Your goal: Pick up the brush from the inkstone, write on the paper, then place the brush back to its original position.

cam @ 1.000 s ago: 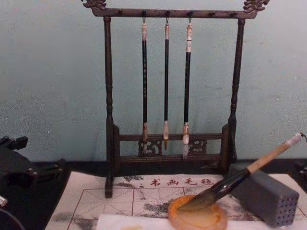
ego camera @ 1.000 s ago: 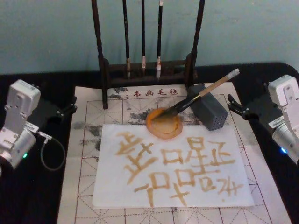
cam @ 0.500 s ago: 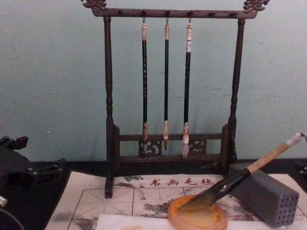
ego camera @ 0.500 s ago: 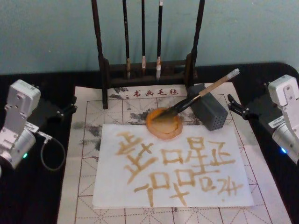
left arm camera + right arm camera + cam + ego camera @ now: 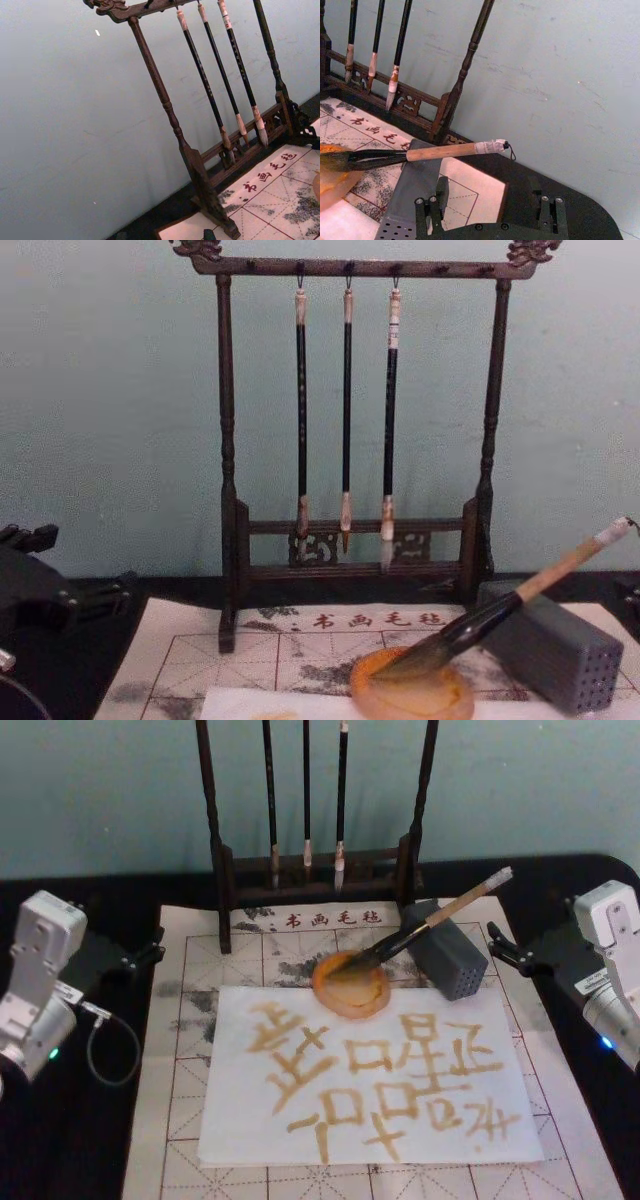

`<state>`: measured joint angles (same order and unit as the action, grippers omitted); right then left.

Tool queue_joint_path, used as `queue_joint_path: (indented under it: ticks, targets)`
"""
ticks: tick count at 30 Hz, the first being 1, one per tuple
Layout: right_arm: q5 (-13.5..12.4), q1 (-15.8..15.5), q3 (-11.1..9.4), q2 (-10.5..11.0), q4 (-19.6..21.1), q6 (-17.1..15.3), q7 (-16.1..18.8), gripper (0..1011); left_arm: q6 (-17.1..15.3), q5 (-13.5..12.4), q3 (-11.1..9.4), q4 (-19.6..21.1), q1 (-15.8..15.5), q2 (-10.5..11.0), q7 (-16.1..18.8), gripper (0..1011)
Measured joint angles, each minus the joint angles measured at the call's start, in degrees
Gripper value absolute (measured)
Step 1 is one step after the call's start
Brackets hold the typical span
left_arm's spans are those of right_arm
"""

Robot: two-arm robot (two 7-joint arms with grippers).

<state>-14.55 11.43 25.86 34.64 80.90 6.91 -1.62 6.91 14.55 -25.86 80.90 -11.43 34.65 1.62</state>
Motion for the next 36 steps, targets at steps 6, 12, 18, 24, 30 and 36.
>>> queue_joint_path:
  ticks: [6, 12, 18, 24, 30, 36]
  targets:
    - [0.0, 0.0, 0.0, 0.0, 0.0, 0.0, 0.0, 1000, 0.0, 0.0, 0.0, 0.0, 0.0, 0.0, 0.0, 1001]
    - [0.0, 0.0, 0.0, 0.0, 0.0, 0.0, 0.0, 1000, 0.0, 0.0, 0.0, 0.0, 0.0, 0.0, 0.0, 1001]
    - [0.0, 0.0, 0.0, 0.0, 0.0, 0.0, 0.0, 1000, 0.0, 0.0, 0.0, 0.0, 0.0, 0.0, 0.0, 1001]
    - [0.0, 0.0, 0.0, 0.0, 0.0, 0.0, 0.0, 1000, 0.0, 0.0, 0.0, 0.0, 0.0, 0.0, 0.0, 1001]
    - [0.0, 0.0, 0.0, 0.0, 0.0, 0.0, 0.0, 1000, 0.0, 0.0, 0.0, 0.0, 0.0, 0.0, 0.0, 1001]
    - [0.0, 0.0, 0.0, 0.0, 0.0, 0.0, 0.0, 1000, 0.0, 0.0, 0.0, 0.0, 0.0, 0.0, 0.0, 1001]
